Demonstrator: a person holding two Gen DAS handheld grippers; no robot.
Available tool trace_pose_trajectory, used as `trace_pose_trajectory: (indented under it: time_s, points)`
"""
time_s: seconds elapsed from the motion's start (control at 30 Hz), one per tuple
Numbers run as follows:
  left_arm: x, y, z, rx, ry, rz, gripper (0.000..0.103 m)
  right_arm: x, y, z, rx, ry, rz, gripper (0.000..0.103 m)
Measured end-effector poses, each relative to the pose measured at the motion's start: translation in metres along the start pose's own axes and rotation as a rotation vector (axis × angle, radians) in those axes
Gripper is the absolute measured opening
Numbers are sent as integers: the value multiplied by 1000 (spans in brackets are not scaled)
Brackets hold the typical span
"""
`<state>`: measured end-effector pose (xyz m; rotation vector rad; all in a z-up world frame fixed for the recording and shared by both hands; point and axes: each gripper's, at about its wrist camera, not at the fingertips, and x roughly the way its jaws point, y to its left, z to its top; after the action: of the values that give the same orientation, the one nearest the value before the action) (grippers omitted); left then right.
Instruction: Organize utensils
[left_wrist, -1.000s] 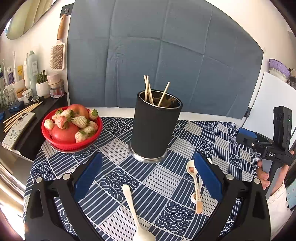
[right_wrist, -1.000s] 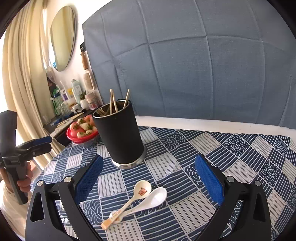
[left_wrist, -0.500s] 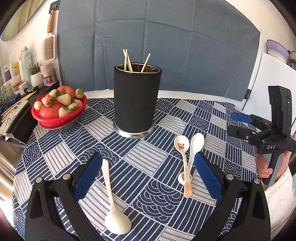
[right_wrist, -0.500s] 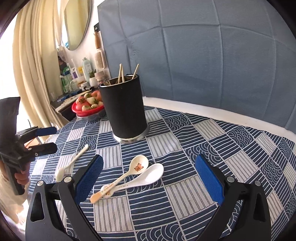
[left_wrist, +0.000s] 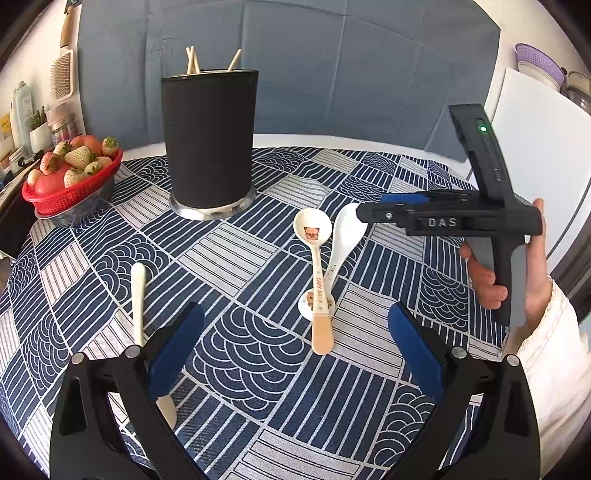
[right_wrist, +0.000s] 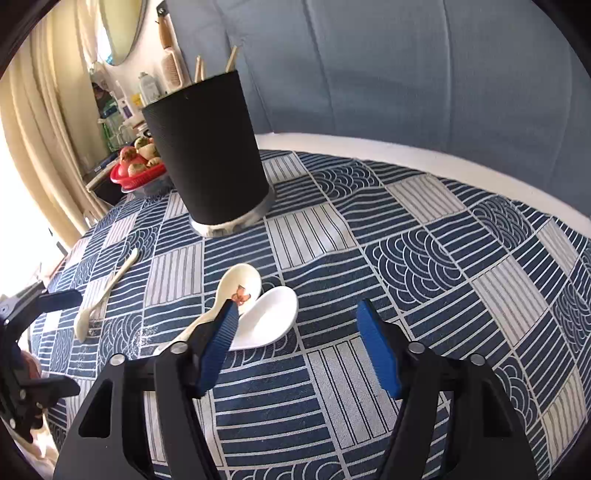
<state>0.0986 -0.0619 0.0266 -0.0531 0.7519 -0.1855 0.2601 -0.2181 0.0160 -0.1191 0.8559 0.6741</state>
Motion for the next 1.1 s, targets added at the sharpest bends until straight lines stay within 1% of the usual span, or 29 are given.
trace_pose_trajectory:
  time_s: [0.03,0.17,0.2,0.27,0.3,0.33,0.37,0.43,0.53,0.6,0.67,0.8,0.93,1.03,1.1]
  points:
    - [3,-2,-1,8,5,5,97,4,-2,-1,6,8,0,61]
    - [10,-6,-3,31,16,9,97,9,-8,-1,42,6,53,60]
    - [13,-6,-3,31,19,11,97,10,-8,0,44,7,57,58]
    - [18,-6,-4,27,31,16,97,13,-8,2,51,14,73,47]
    - [20,-6,-4,22,38,18,97,15,-8,3,52,16,78,46]
    - [23,-5,-4,16,44,17,97,17,-7,3,49,19,82,42]
    - [25,-4,-4,12,50,16,97,18,-7,3,49,22,90,25]
    - [28,-4,-4,10,59,17,97,17,-9,3,61,23,130,10]
    - [33,-5,-4,11,71,15,97,13,-18,2,101,10,143,8]
    - [35,-5,-3,7,70,15,97,9,-26,0,137,-3,176,8]
    - [35,-6,-1,-1,63,20,97,1,-30,-2,147,-32,179,7]
    - [36,-9,2,-14,56,5,97,-22,-38,-3,165,-98,194,7]
    - [37,-17,4,12,52,7,96,-41,-42,0,174,-169,187,7]
    - [38,-22,7,22,45,0,95,-46,-39,2,168,-186,247,7]
    - [39,-24,8,25,42,-11,94,-48,-29,3,140,-190,268,7]
